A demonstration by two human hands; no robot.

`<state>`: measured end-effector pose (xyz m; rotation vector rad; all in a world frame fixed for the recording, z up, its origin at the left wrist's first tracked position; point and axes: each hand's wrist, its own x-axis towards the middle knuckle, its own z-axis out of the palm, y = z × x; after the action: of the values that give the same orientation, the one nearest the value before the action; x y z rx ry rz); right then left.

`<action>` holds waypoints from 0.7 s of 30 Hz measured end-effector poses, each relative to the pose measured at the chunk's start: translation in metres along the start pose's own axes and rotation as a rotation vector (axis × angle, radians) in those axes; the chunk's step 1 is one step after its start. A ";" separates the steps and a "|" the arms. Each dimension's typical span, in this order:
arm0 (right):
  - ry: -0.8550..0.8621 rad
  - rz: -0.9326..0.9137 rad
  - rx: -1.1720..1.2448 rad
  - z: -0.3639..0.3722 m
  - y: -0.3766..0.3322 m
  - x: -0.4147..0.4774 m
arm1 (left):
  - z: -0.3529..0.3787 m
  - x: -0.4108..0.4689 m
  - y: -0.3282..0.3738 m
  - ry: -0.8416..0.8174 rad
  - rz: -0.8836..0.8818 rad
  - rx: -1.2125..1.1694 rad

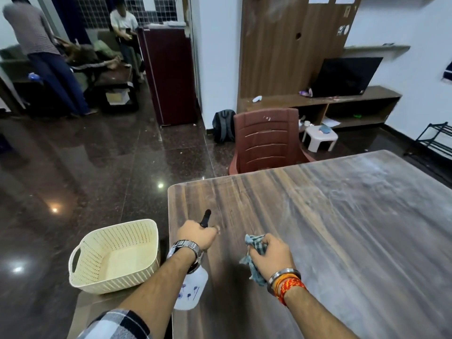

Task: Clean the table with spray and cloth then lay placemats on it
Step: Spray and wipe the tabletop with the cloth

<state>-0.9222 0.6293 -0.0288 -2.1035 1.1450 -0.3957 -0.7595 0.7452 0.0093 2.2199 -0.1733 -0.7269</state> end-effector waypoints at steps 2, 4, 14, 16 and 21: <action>0.004 -0.004 0.010 -0.001 0.002 -0.004 | -0.003 0.001 -0.001 -0.076 -0.042 -0.103; 0.000 -0.003 -0.010 -0.001 0.000 -0.008 | -0.003 0.004 -0.003 -0.119 -0.032 -0.145; 0.030 0.001 0.012 -0.005 0.005 -0.016 | 0.001 0.012 -0.009 -0.089 -0.020 -0.198; 0.037 0.006 0.008 -0.008 0.010 -0.016 | 0.006 0.009 -0.011 -0.142 -0.017 -0.178; 0.011 0.045 0.006 -0.019 0.023 0.001 | 0.025 0.001 -0.009 -0.090 -0.049 -0.127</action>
<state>-0.9465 0.6118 -0.0318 -2.0688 1.1930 -0.3895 -0.7734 0.7347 -0.0108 2.0789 -0.1148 -0.8423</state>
